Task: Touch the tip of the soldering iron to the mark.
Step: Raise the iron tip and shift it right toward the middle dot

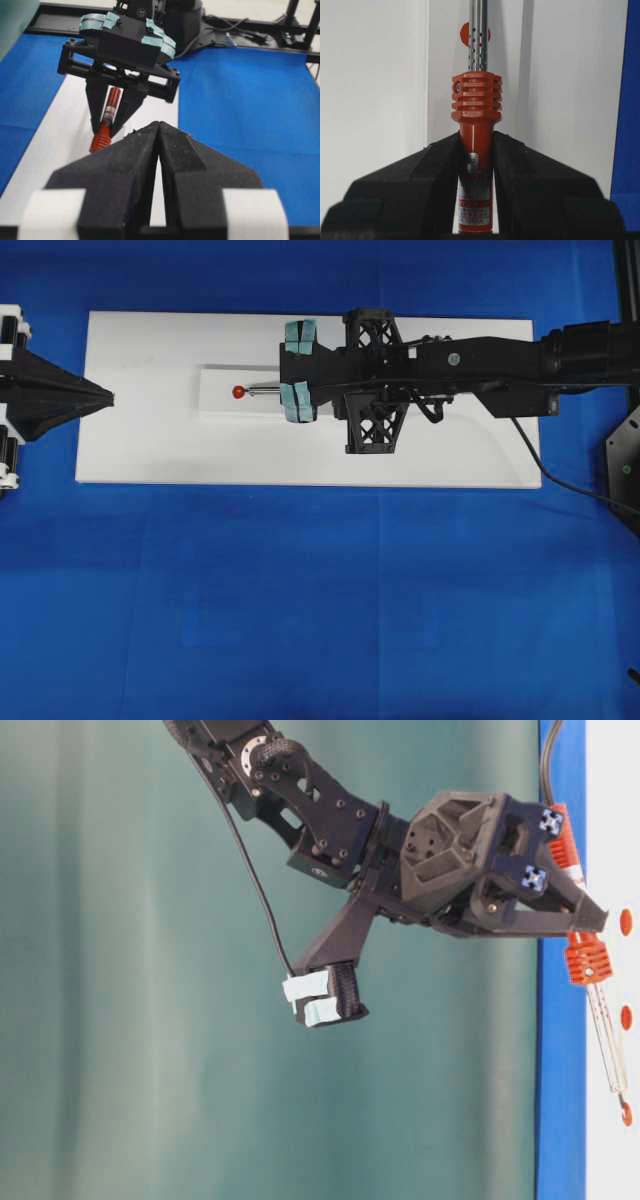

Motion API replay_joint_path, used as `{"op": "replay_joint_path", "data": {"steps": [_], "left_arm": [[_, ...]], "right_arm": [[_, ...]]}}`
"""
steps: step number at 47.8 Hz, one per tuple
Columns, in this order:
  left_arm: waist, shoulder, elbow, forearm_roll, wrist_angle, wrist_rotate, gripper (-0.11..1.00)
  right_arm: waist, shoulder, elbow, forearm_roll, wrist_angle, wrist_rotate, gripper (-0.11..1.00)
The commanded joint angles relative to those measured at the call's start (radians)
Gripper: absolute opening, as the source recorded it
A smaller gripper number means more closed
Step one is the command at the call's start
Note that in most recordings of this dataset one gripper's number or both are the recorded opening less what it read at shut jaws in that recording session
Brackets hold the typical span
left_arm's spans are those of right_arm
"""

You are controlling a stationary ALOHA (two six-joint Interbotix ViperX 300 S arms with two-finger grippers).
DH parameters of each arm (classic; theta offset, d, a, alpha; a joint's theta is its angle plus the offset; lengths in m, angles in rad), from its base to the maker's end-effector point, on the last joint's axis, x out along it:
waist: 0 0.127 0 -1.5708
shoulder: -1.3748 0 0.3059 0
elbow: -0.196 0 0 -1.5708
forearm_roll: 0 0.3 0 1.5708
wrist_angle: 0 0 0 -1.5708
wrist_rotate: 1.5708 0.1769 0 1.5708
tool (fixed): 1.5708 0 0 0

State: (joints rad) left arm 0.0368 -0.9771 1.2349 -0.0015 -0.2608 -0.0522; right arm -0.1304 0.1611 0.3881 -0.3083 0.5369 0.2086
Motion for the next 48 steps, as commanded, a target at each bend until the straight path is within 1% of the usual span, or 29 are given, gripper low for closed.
{"op": "replay_joint_path", "data": {"steps": [1,7,21,28,48], "left_arm": [[0.003,0.003,-0.009,0.003,-0.005,0.0,0.0],[0.003,0.005,-0.009,0.003,-0.005,0.0,0.0],[0.003,0.003,-0.009,0.003,-0.005,0.0,0.0],[0.003,0.003,-0.006,0.003,-0.005,-0.002,0.0],[0.003,0.005,-0.005,0.003,-0.005,-0.002,0.0]], "right_arm": [[0.0,-0.041,-0.029,0.0,0.0,0.0,0.06],[0.0,-0.081,-0.041,-0.003,0.003,-0.003,0.06],[0.0,-0.178,-0.078,-0.005,0.104,-0.037,0.06],[0.0,-0.212,-0.083,-0.005,0.126,-0.041,0.06],[0.008,-0.219,-0.077,-0.002,0.13,-0.041,0.06]]}}
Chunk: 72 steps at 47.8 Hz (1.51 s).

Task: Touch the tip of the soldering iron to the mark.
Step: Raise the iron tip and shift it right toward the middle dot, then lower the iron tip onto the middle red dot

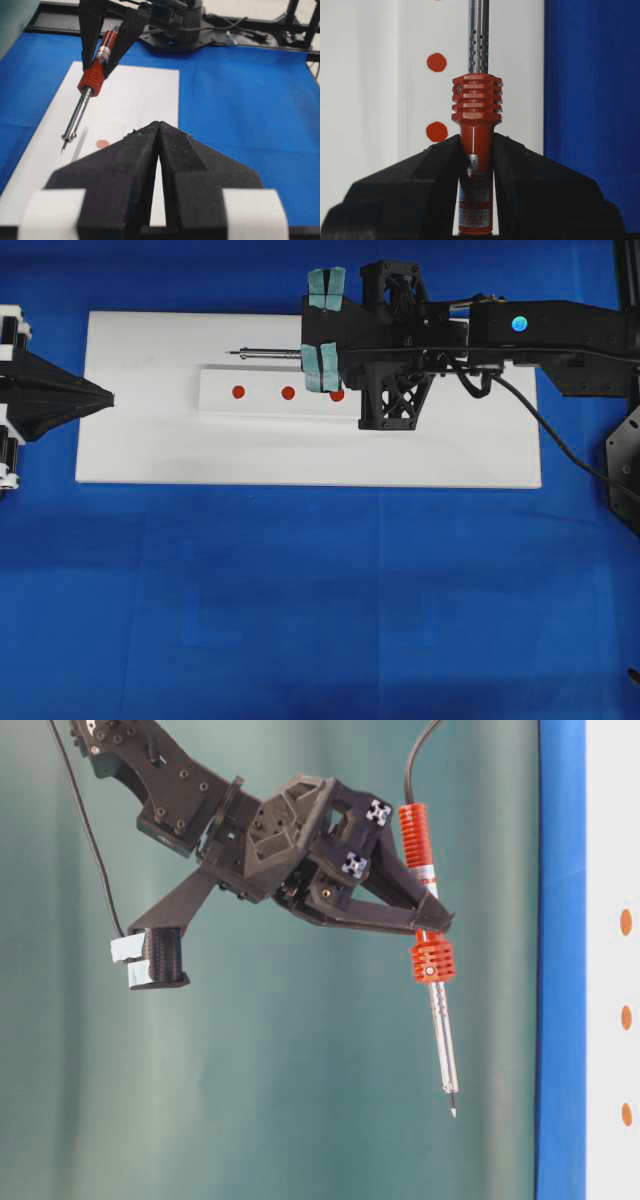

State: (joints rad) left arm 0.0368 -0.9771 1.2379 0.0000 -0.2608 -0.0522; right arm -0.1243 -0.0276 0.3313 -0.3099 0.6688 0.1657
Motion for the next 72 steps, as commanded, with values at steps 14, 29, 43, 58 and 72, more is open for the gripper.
{"op": "replay_joint_path", "data": {"steps": [14,29,43,58,72], "left_arm": [[0.003,0.003,-0.009,0.002,-0.005,-0.002,0.0],[0.003,0.003,-0.009,0.002,-0.005,-0.002,0.0],[0.003,0.003,-0.009,0.002,-0.005,-0.002,0.0],[0.003,0.003,-0.008,0.002,-0.005,-0.002,0.0],[0.003,0.005,-0.006,0.002,-0.005,-0.002,0.0]], "right_arm": [[0.005,-0.08,0.049,0.005,0.002,0.003,0.06],[0.008,-0.187,0.178,0.034,0.003,0.005,0.06],[0.009,-0.204,0.196,0.043,0.002,0.005,0.06],[0.009,-0.16,0.201,0.044,-0.002,0.011,0.06],[0.009,-0.066,0.224,0.046,-0.057,0.012,0.06]]}}
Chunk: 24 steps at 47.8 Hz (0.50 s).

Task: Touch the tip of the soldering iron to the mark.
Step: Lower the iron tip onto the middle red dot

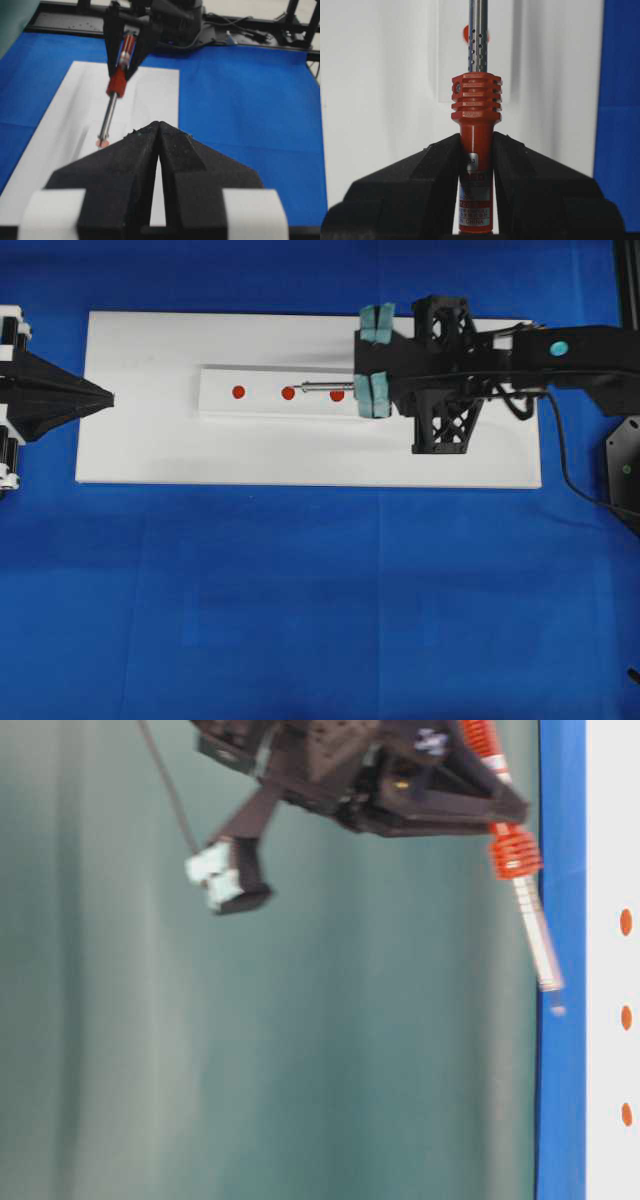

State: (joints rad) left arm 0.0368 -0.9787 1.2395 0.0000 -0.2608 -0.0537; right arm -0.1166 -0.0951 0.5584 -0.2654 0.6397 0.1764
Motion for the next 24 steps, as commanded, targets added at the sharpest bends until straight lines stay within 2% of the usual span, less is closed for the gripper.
{"op": "replay_joint_path", "data": {"steps": [1,24], "left_arm": [[0.003,0.005,-0.008,0.002,-0.005,0.0,0.0],[0.003,0.005,-0.005,0.002,-0.005,0.0,0.0]], "right_arm": [[0.0,0.008,0.0,0.002,-0.035,0.002,0.06],[-0.034,0.087,0.031,0.002,-0.146,0.003,0.06]]}}
